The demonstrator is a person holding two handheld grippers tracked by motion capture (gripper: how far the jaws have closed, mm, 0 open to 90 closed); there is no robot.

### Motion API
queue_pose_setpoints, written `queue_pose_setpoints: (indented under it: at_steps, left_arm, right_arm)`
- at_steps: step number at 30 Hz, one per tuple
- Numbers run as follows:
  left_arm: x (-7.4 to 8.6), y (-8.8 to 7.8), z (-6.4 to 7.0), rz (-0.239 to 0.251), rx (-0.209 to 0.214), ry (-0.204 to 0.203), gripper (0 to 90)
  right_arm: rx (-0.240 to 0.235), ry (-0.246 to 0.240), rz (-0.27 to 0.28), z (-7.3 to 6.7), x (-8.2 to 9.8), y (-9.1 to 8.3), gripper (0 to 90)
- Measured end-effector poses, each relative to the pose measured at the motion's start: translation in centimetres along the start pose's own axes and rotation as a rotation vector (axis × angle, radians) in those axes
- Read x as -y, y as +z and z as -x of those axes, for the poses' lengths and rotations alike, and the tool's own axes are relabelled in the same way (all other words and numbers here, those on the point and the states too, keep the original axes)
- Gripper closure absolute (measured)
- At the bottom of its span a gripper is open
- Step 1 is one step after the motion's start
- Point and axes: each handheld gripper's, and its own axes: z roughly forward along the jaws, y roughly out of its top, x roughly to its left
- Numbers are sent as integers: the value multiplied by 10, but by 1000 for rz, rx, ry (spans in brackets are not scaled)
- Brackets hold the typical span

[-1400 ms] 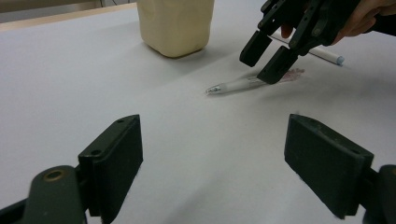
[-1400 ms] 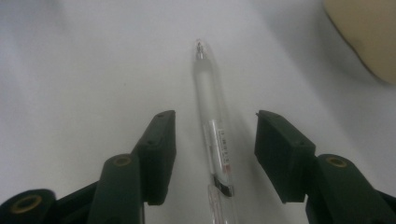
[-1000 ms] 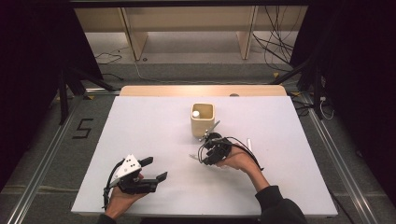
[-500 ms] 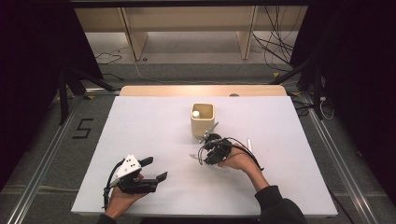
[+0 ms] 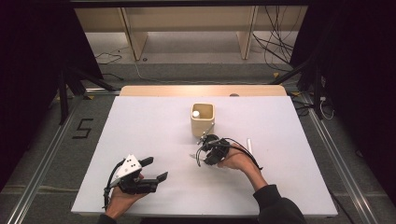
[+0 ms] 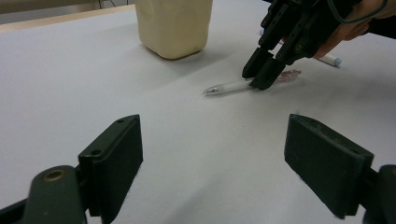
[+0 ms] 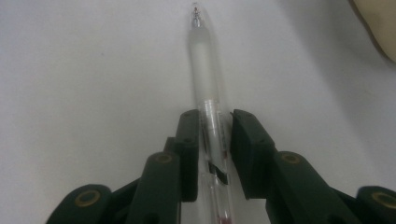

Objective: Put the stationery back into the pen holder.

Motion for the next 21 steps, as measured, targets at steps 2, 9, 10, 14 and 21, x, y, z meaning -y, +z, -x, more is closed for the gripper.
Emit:
queue_pose_setpoints:
  at_steps: [2,9,10,14,21]
  left_arm:
    - [0,0,0,-2,-1,1,190]
    - [0,0,0,-5,-2,5,190]
    - [0,0,0,-4,-1,5,190]
    - [0,0,0,-4,-2,5,190]
    - [0,0,0,-3,-1,5,190]
  right_arm:
    - [-4,-4,-6,0,-1,0,753]
    - [-10,-10,-31,1,-5,1,780]
    - [-9,-14,-34,1,-6,1,785]
    - [-9,-16,-48,1,-8,1,789]
    - [-8,-28,-77,1,-12,2,794]
